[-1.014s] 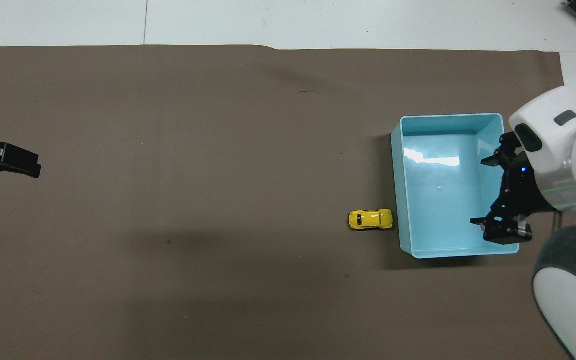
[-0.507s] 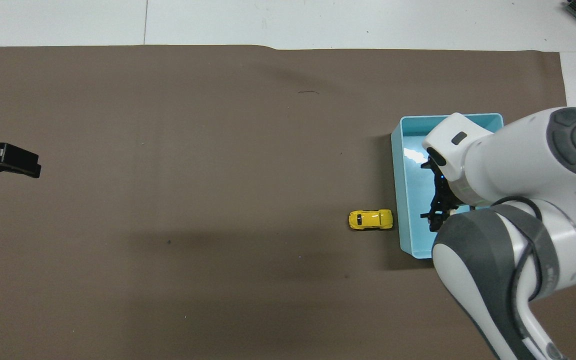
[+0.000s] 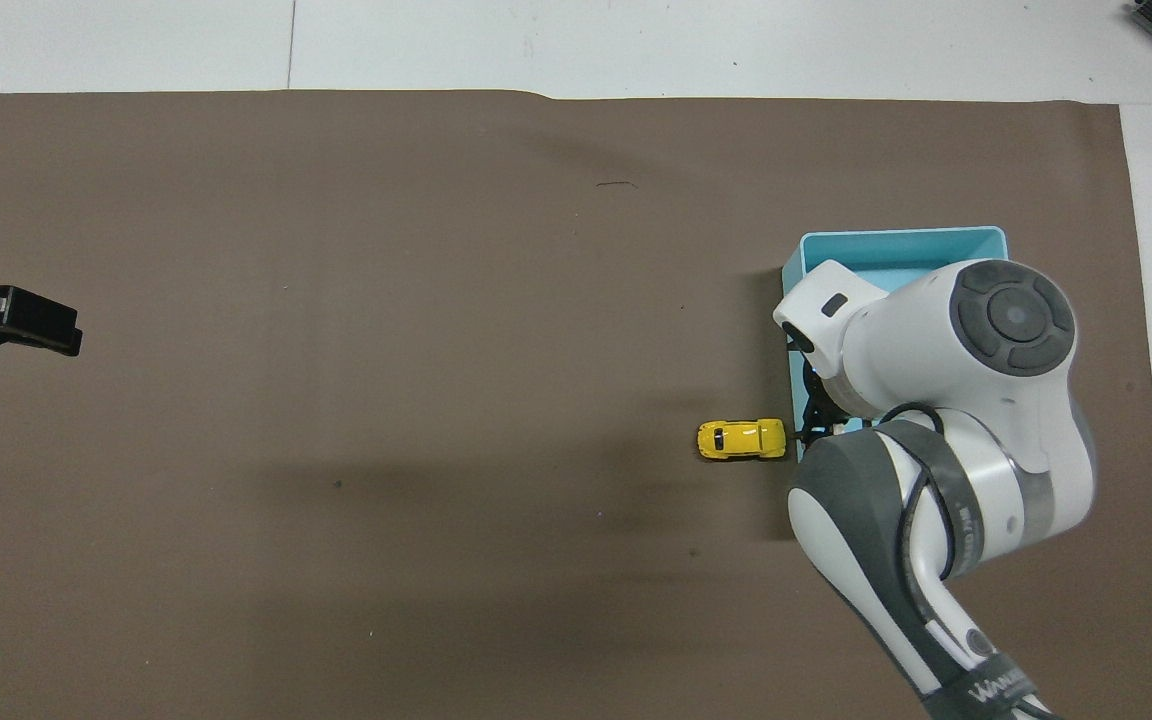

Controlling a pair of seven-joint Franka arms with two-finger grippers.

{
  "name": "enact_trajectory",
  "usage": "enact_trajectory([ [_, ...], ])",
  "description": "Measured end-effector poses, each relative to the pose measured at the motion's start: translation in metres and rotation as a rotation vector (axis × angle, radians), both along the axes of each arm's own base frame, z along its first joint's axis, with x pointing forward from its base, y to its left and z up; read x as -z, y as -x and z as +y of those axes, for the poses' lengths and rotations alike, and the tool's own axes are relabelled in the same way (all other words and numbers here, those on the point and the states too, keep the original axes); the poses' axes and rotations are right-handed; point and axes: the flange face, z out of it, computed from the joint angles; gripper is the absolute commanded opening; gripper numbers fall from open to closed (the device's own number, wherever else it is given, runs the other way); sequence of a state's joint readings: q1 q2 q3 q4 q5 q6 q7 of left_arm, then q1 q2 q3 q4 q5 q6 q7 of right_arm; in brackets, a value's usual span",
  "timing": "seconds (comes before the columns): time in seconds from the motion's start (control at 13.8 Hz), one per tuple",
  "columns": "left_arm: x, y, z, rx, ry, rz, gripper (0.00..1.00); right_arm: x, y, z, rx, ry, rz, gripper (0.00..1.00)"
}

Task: Wind up and store yellow beetle car
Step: 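Reach the right gripper over the blue bin down to the car, then grasp the yellow car with the right gripper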

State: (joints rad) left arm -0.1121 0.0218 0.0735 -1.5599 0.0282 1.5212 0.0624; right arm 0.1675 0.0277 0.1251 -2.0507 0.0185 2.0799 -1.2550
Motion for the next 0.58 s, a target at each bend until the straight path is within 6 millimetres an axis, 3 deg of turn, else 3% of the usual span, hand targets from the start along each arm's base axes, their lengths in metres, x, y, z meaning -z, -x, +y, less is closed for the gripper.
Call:
enact_trajectory([
  [0.22,0.000,0.000,0.000,0.000,0.000,0.000,1.00,0.030,0.012,0.019,-0.037,-0.007,-0.023,1.00],
  [0.58,0.000,0.000,0.000,0.000,0.000,0.000,1.00,0.069,0.024,0.016,-0.041,-0.012,-0.050,1.00],
])
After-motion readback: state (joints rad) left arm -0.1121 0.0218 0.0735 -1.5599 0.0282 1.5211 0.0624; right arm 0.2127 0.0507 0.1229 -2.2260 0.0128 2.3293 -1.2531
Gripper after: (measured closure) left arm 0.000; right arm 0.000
